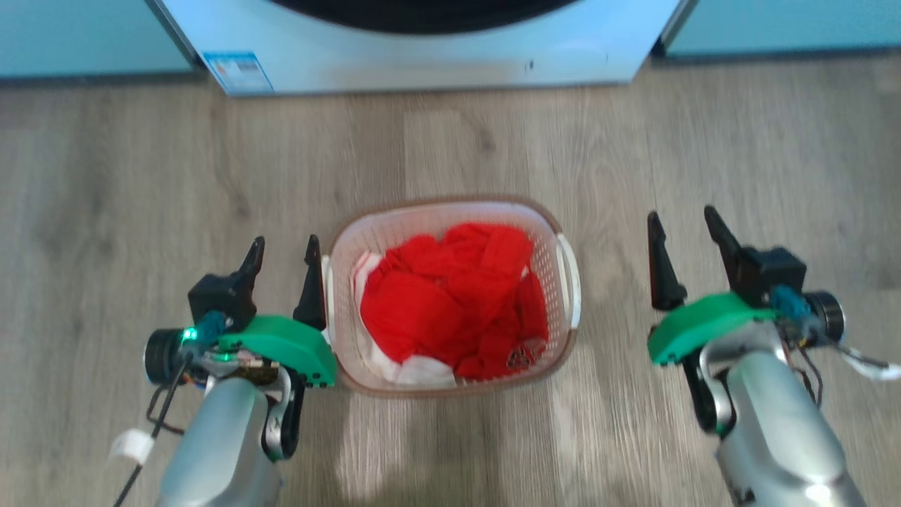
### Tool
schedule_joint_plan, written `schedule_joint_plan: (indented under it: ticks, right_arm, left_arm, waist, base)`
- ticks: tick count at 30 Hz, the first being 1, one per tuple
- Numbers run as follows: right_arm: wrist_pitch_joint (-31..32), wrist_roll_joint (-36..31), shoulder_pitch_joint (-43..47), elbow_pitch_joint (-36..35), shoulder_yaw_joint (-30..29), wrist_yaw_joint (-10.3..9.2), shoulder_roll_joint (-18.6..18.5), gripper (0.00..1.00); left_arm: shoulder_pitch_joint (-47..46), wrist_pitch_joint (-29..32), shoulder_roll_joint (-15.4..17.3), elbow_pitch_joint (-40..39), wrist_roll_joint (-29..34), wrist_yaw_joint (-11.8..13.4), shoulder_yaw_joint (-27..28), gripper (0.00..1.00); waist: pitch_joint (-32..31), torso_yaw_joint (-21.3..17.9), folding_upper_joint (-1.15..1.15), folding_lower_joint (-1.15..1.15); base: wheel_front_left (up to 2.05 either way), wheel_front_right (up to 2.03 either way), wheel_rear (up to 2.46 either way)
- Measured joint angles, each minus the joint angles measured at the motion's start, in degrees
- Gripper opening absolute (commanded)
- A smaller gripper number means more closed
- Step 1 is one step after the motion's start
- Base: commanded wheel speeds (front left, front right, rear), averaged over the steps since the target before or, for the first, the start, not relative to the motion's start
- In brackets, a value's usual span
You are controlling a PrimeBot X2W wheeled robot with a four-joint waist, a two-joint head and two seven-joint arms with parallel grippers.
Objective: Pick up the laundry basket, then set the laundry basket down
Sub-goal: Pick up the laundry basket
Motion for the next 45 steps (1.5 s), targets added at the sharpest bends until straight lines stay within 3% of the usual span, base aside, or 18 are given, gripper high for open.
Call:
schedule_joint_plan:
  ticks: [4, 10, 27, 30, 45]
  right_arm:
    - [0.00, 1.42, -6.27, 6.37, 1.07, 0.00, -0.08, 1.00]
    - [0.00, 4.67, -12.06, 15.57, 4.10, 0.00, -0.26, 1.00]
    - [0.57, 20.00, -28.12, 35.35, 19.46, 0.00, -0.96, 1.00]
    - [2.00, 26.61, -30.03, 35.99, 21.68, 0.00, -0.97, 1.00]
    - [7.65, 33.22, -38.68, 42.99, 31.01, 0.00, -1.20, 1.00]
  left_arm:
    - [-5.52, 0.00, -0.22, 10.53, -0.03, -0.92, -0.02, 1.00]
    - [-13.30, 0.00, -0.62, 19.81, 1.54, -2.08, -0.40, 1.00]
    - [-29.16, 0.00, -1.04, 44.07, 2.23, -7.11, -3.86, 1.00]
    - [-31.42, 0.99, -1.10, 45.99, -0.11, -8.56, -4.55, 1.00]
    - [-37.50, 8.36, -1.23, 48.51, -2.77, -9.10, -11.55, 1.00]
  waist:
    - [5.28, -0.67, 0.00, 0.00]
    - [11.47, -1.23, 0.00, 0.00]
    - [23.16, -0.44, 0.00, -0.02]
    - [24.56, -0.28, 0.00, -0.02]
    - [30.54, 0.39, 0.00, -0.01]
  base:
    - [0.00, 0.00, 0.00]
    - [0.00, 0.00, 0.00]
    - [0.00, 0.00, 0.00]
    - [0.00, 0.00, 0.00]
    - [0.00, 0.00, 0.00]
